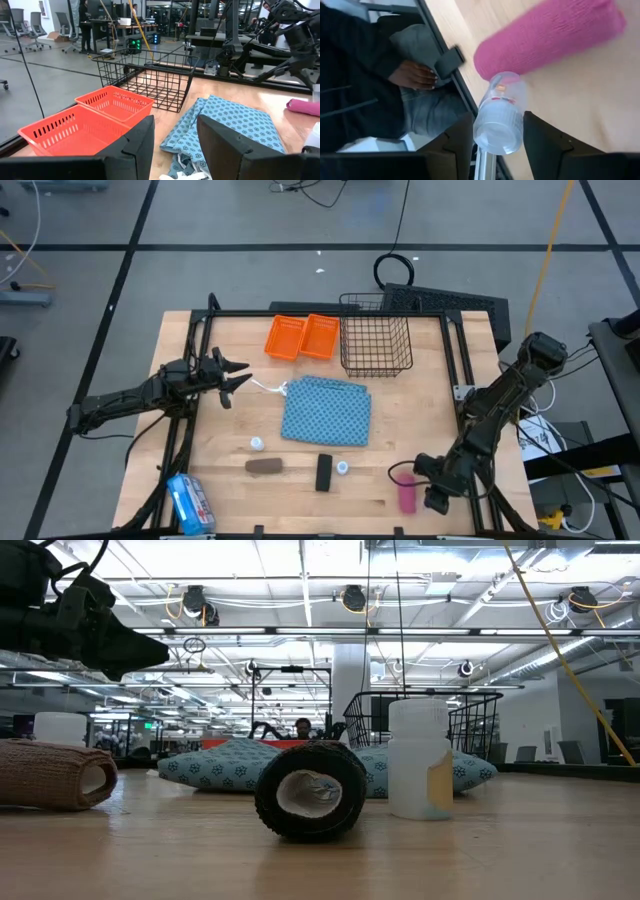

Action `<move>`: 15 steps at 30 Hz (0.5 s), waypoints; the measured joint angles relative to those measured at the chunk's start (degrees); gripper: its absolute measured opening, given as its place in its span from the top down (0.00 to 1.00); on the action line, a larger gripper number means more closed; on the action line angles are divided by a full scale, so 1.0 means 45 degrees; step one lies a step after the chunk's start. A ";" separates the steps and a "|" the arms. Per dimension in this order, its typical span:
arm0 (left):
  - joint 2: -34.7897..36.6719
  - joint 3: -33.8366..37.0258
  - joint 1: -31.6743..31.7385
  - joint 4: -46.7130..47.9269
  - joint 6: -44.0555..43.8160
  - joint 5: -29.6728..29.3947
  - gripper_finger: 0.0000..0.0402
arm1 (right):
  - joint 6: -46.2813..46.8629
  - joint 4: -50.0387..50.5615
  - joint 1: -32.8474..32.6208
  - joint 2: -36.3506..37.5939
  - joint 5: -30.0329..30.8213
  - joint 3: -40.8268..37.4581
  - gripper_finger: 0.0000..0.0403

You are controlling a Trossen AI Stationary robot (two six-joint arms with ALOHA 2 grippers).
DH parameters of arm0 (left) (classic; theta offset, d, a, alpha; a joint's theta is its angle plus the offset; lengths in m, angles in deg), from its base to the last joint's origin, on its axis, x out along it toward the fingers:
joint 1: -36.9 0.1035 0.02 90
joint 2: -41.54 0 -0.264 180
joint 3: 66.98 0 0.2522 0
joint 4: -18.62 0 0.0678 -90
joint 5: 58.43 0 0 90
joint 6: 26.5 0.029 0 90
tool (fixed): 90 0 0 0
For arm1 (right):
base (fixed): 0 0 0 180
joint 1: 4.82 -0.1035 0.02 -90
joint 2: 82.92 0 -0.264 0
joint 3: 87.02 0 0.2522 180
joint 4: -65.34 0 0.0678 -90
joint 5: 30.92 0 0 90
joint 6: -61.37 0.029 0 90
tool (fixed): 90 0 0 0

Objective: Pick & Place Medicine items
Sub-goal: Put the right transparent pill bottle into the left orange basket

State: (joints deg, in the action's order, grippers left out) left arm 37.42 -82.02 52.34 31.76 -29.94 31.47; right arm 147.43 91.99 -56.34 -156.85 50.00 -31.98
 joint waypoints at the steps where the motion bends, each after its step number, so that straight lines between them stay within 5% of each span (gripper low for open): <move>1: 0.0001 0.0000 0.0000 0.0000 0.0000 0.0002 0.61 | -0.0530 -0.0023 0.0186 0.0005 -0.0018 0.0000 0.66; 15: 0.0001 0.0000 0.0000 0.0004 0.0000 0.0000 0.61 | -0.8231 -0.0225 0.3316 0.0266 0.0218 0.0005 0.67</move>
State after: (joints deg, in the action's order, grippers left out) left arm 37.42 -82.02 52.34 31.78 -29.94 31.47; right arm 110.39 90.98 -41.41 -155.65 50.98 -31.96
